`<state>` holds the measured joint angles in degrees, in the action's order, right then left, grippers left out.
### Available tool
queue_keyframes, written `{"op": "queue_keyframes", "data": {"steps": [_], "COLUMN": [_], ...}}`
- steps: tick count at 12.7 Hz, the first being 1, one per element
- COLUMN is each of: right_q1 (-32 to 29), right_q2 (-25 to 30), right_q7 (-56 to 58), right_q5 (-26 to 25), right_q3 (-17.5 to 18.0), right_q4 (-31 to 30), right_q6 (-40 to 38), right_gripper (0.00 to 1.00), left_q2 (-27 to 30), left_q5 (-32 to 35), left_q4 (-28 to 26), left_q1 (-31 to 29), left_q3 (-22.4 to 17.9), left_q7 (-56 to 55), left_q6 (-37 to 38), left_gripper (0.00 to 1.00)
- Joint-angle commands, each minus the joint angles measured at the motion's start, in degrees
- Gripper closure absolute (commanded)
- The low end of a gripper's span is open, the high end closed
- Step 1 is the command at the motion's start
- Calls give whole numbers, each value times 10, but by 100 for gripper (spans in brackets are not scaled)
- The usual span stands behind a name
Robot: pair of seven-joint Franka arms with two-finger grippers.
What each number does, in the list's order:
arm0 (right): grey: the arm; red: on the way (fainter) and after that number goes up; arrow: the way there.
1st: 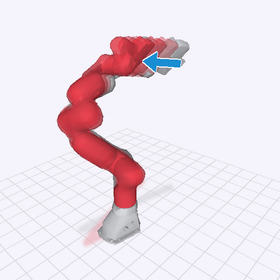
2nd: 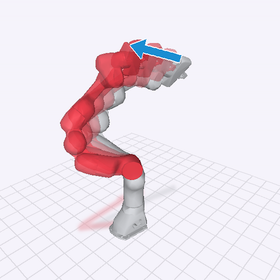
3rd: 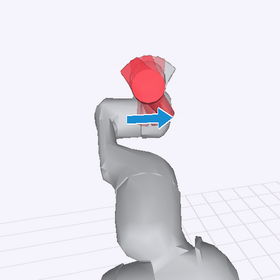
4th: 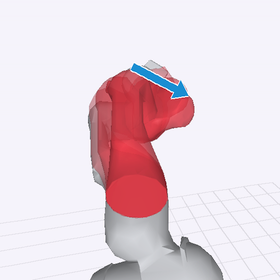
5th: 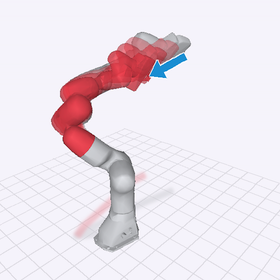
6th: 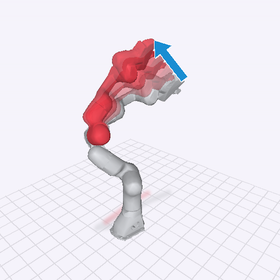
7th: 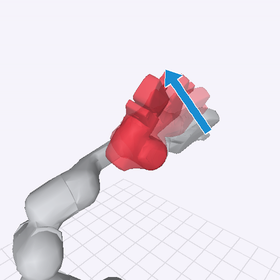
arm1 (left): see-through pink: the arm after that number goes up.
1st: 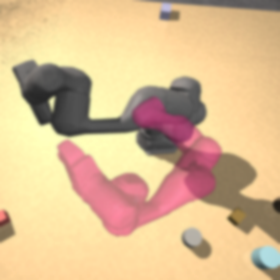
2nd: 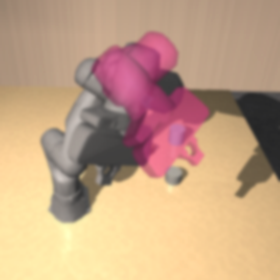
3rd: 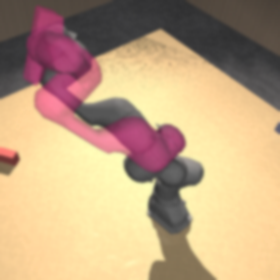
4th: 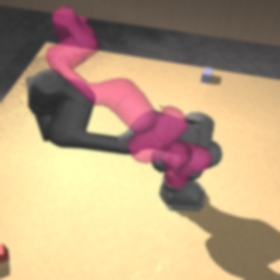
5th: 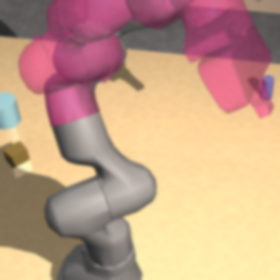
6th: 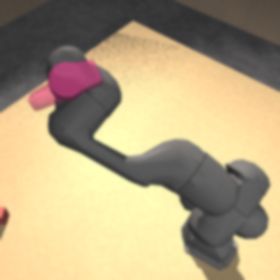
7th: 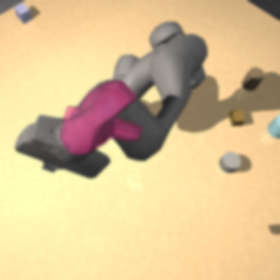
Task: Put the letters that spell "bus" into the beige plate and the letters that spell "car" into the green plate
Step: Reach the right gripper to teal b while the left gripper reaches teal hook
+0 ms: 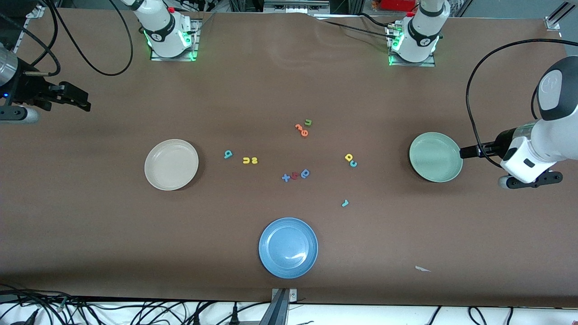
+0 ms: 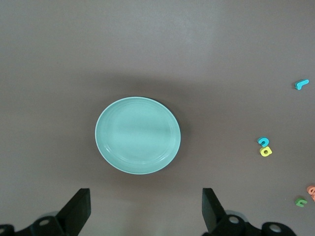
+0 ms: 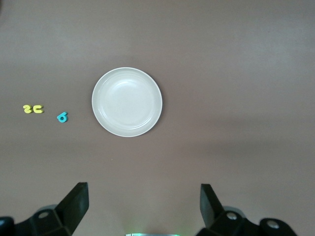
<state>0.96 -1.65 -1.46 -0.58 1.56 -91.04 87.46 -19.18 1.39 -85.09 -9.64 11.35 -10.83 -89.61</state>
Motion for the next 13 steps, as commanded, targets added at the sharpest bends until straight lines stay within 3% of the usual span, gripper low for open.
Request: {"op": "queue_keyframes", "data": {"steps": [1,7,9,11,13], "right_q1": [9,108,140,167,171], "right_q2": [-5,-88,-113,-111,-112], "right_q7": [-2,-29,-67,-116,-151], "right_q5": [-2,-9,-7,-6,-6], "right_q3": [14,14,14,16,44], "right_q4": [-3,-5,-18,-84,-151], "right_q6": [-9,2,51,143,228], "right_gripper": [0,0,0,0,0], "left_q2": [2,1,1,1,-14], "left_q5": [13,13,13,13,12], "left_q4": [1,1,1,3,8], "left_q1": [3,4,5,6,23], "left_q3": [1,1,1,1,2], "left_q7": [-5,-5,-6,-8,-48], "left_q6": [4,3,3,1,-6], "left_gripper": [1,1,1,1,1]}}
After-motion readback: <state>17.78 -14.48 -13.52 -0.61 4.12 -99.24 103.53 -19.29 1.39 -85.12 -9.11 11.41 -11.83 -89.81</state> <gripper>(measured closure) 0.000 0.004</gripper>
